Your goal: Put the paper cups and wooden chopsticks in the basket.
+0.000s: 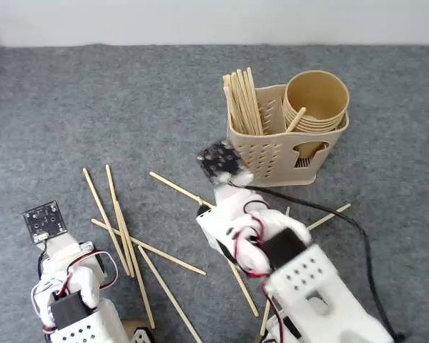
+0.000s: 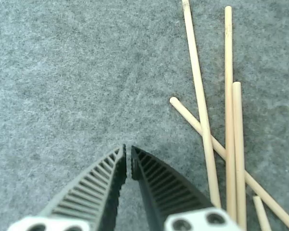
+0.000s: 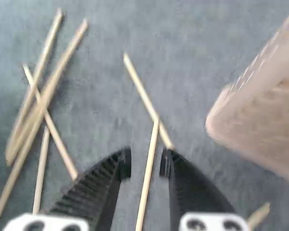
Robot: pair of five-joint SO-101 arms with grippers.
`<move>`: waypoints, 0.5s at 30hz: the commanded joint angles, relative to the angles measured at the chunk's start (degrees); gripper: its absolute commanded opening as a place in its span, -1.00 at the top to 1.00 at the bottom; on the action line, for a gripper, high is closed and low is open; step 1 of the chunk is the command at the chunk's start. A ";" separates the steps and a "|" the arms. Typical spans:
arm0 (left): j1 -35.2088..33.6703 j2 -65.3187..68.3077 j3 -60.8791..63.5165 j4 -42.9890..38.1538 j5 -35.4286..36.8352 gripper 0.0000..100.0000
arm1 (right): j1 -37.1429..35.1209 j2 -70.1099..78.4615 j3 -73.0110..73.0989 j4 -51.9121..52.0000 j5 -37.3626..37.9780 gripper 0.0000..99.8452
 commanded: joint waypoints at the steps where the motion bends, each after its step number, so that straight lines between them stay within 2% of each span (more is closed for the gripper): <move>1: 0.26 -0.79 -0.66 -0.18 0.00 0.97 | -0.31 7.87 -1.23 -1.71 -0.26 0.78; 15: 0.26 -0.79 -0.66 -0.18 0.00 0.97 | -0.31 39.52 -15.91 -1.45 -0.26 0.69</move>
